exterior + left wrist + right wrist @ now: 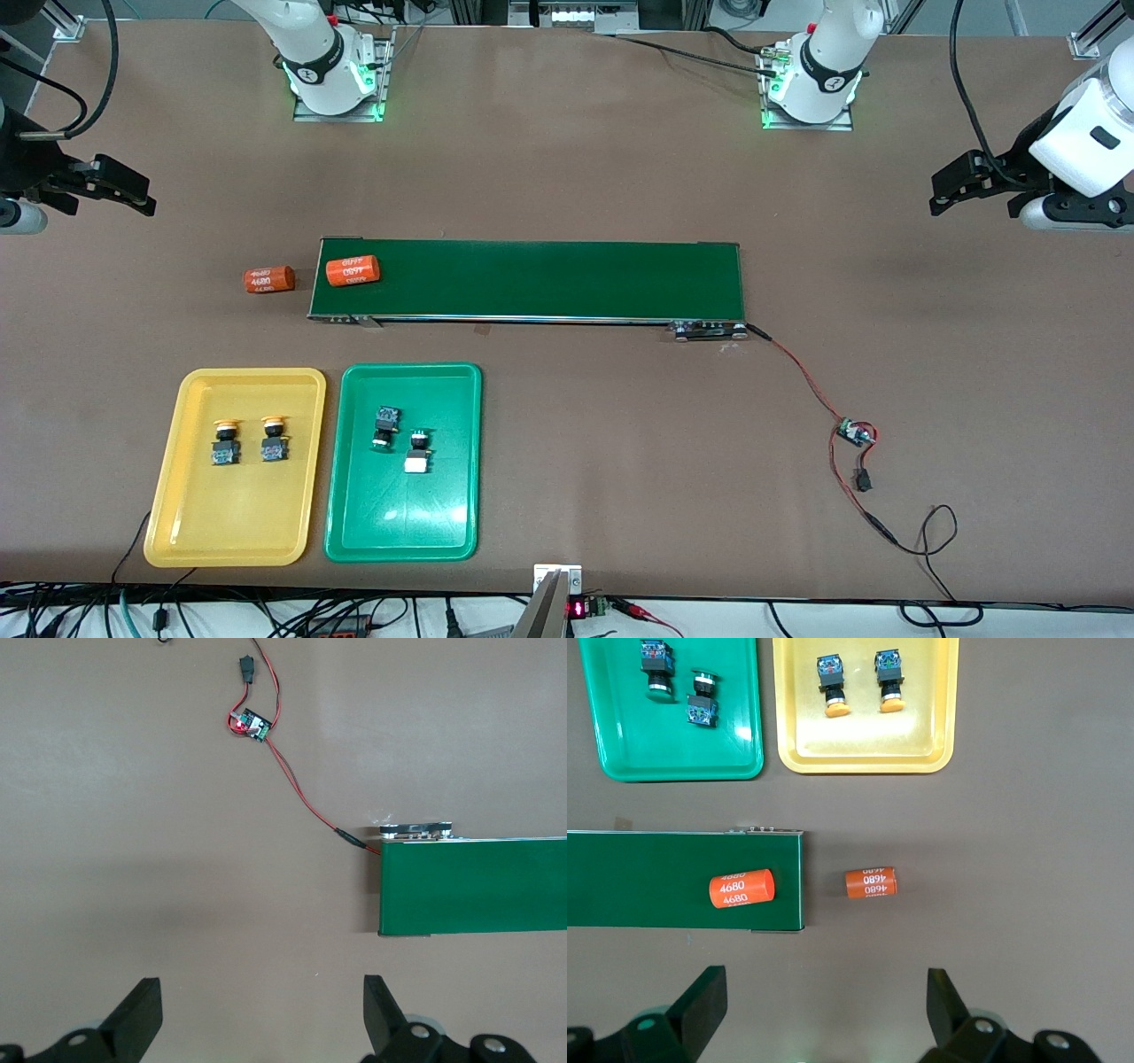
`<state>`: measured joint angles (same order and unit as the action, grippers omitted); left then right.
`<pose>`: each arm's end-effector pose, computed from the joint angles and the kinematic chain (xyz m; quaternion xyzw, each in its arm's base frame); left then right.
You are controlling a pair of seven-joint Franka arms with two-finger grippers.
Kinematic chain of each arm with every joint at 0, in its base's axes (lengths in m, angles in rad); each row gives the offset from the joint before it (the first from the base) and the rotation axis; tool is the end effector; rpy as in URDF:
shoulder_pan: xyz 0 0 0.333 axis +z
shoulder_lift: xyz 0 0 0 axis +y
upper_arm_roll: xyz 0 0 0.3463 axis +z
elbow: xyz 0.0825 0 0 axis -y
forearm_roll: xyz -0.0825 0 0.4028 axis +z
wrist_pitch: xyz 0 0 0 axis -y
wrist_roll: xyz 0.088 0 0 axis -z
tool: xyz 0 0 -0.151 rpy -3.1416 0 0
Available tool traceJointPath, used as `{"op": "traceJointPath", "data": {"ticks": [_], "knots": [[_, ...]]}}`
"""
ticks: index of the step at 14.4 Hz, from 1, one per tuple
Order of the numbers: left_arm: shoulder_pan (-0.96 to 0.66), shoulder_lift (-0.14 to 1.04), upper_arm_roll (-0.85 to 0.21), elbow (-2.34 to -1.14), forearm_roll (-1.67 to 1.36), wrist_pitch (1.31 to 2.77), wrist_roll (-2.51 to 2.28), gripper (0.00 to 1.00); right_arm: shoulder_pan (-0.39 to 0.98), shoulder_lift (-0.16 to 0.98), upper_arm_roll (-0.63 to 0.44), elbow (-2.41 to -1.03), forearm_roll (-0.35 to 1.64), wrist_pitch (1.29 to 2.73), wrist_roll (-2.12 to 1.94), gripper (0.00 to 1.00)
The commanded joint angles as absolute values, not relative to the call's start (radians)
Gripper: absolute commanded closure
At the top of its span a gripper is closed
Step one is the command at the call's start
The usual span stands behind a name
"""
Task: Sort buttons by color to trays
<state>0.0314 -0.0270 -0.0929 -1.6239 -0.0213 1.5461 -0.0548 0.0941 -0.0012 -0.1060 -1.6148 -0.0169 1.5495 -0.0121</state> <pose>0.5569 -0.0382 0.5980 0.9996 -0.0033 -0.0260 0.0079 0.5661 -0.0094 0.5883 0.9995 0.0002 -0.0321 0.0080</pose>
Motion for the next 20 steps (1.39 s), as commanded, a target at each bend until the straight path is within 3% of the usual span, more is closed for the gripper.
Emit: {"op": "traceJointPath", "data": {"ticks": [1, 20], "knots": [[0.038, 0.0, -0.1, -1.578, -0.021, 1.522, -0.061, 0.0, 0.091, -0.018, -0.104, -1.624, -0.028, 1.539, -0.02, 0.0], [0.037, 0.002, -0.1, -1.578, -0.025, 1.522, -0.063, 0.0, 0.095, -0.025, -0.101, -1.624, -0.028, 1.529, -0.02, 0.0]]}}
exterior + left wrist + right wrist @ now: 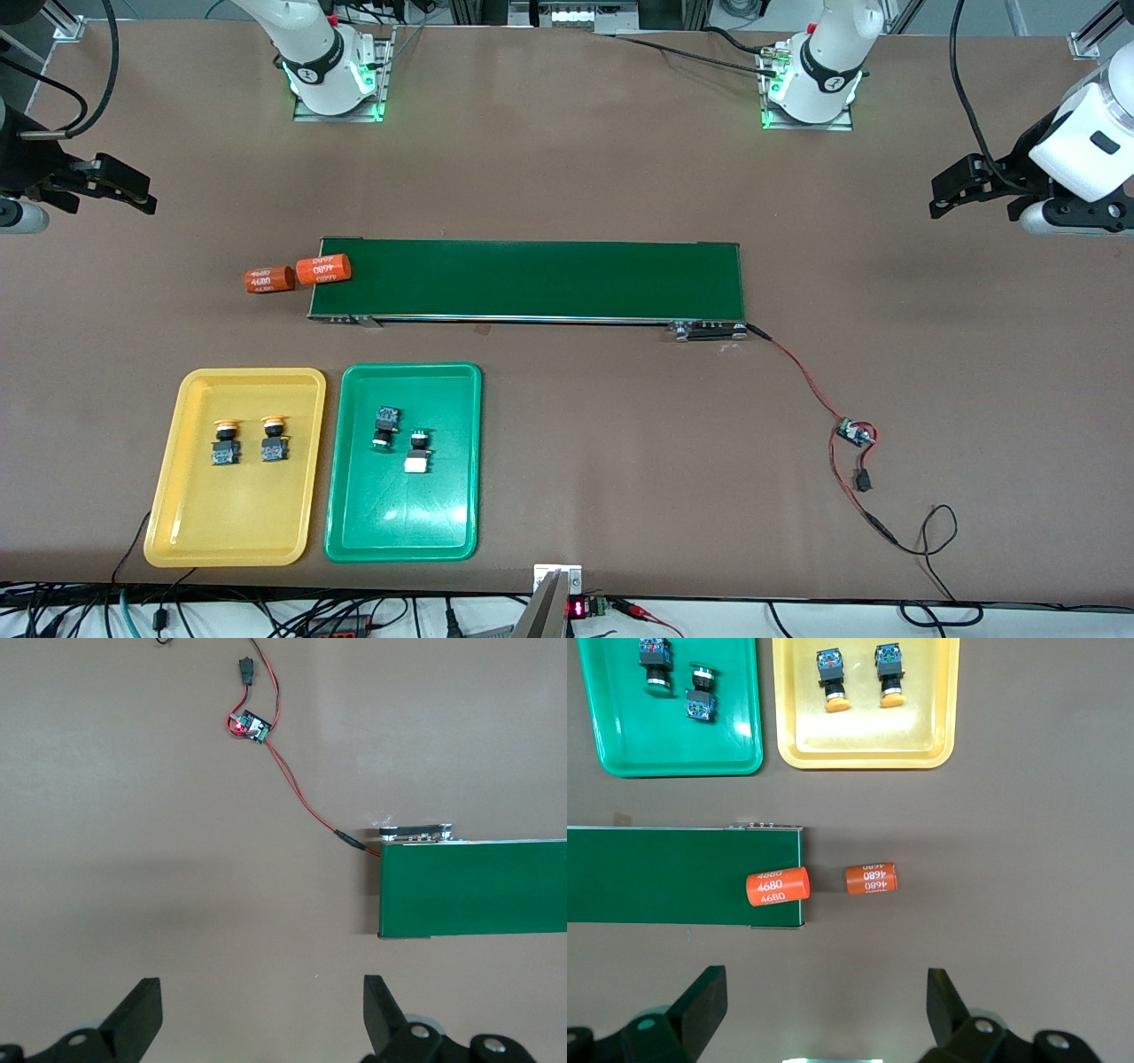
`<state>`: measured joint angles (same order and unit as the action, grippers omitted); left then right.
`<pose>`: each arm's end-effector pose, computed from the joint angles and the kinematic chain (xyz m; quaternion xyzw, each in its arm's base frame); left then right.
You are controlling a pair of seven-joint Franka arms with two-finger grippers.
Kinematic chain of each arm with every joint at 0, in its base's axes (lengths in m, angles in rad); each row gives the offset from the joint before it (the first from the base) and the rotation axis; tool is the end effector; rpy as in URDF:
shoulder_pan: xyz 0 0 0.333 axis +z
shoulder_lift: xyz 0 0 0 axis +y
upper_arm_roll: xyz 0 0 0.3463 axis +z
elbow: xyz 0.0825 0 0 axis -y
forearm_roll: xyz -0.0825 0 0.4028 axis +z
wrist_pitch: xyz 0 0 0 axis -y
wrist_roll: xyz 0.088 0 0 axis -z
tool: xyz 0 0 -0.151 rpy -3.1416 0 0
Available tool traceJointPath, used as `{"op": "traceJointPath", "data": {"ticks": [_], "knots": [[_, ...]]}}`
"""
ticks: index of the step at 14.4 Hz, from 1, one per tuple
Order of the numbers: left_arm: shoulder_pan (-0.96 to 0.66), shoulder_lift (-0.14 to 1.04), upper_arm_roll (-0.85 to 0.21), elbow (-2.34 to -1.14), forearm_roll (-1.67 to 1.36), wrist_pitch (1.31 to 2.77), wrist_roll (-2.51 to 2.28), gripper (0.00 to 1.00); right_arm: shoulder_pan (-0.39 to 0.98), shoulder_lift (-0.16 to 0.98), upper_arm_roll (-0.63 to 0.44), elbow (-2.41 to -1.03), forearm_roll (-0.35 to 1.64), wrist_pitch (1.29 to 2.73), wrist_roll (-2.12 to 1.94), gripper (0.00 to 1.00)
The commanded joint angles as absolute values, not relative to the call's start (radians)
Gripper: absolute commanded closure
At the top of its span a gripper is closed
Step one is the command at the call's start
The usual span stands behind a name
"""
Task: Sort buttons by color to trays
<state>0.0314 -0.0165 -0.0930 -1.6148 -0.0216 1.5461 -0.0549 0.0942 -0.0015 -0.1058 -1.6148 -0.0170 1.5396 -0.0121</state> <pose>0.5604 -0.0383 0.5966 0.9996 -0.0033 -0.0267 0.0085 0.5645 -0.0092 0.5877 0.9993 0.0003 -0.0369 0.0080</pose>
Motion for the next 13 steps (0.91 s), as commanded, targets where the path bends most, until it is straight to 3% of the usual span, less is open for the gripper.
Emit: {"op": "traceJointPath", "data": {"ticks": [1, 13], "knots": [[0.037, 0.0, -0.1, -1.578, -0.025, 1.522, -0.063, 0.0, 0.095, -0.025, -0.1, -1.623, -0.028, 1.528, -0.02, 0.0], [0.038, 0.0, -0.1, -1.578, -0.025, 1.522, -0.061, 0.0, 0.095, -0.031, -0.1, -1.626, -0.026, 1.52, -0.02, 0.0]]}}
